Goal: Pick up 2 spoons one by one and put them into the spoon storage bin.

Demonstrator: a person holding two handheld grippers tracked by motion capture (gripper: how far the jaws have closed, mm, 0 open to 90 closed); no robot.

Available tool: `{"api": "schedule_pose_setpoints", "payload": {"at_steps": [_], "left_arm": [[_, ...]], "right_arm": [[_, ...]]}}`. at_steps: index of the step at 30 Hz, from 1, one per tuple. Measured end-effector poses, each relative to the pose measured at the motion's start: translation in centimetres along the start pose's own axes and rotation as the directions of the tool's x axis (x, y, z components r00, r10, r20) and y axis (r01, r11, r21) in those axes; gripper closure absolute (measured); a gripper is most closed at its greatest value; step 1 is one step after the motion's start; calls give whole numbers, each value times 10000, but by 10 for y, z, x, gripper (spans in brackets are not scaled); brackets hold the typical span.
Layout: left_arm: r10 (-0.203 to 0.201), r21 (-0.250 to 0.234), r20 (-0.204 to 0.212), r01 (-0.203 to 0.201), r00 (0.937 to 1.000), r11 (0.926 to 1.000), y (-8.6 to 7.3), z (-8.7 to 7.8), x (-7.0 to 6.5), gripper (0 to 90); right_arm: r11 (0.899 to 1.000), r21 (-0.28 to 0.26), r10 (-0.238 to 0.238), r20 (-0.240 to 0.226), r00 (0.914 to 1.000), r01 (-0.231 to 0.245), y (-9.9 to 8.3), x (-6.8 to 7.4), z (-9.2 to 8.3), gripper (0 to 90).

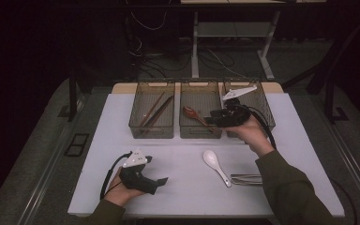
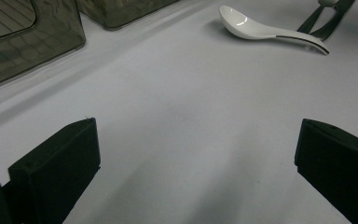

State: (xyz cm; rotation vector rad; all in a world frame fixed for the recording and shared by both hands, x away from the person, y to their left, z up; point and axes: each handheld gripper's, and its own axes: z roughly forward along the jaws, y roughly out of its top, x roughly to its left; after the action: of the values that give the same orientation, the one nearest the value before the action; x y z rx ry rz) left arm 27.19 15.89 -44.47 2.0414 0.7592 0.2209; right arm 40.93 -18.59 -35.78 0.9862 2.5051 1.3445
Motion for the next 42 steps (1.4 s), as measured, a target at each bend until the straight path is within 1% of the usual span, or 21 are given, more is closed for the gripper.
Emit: {"api": "schedule_pose_setpoints", "payload": {"at_steps": [7,14,15,16,19,23,27,34,40,42], "left_arm": [[16,16,26,-16,10000,10000,0,0,0,0],[45,69,30,-45,10000,10000,0,1,0,0],[51,69,37,-51,10000,10000,0,1,0,0],[53,61,42,-53,10000,10000,0,1,0,0],[67,50,51,-68,10000,10000,0,1,0,0],[90,70,73,-91,9999,9999,0,1,0,0],[126,120,80,-127,9999,9998,0,1,-1,0],[127,148,94,-128,9999,9998,0,2,-1,0],[125,149,108,-126,9999,9998,-1,2,-1,0],[135,157,112,-137,9998,9998,-1,2,0,0]], "right_arm": [[9997,240,-77,-227,9997,82,-22,7,-8,674],[9988,464,-125,-219,9997,135,-47,9,-10,811],[9984,555,-100,-234,9997,113,-51,10,-9,827],[9976,660,-198,-213,9996,211,-53,9,-8,843],[9965,804,-199,-193,9996,214,-62,8,-7,886],[9949,997,-142,-62,9999,148,-70,3,-4,895],[9922,1244,-30,-64,10000,38,-76,0,2,895],[9839,1768,-233,-187,9996,263,-82,6,18,894],[9780,2028,-443,-228,9988,480,-85,11,28,894],[9773,2065,-440,-251,9987,483,-85,12,30,894]]}}
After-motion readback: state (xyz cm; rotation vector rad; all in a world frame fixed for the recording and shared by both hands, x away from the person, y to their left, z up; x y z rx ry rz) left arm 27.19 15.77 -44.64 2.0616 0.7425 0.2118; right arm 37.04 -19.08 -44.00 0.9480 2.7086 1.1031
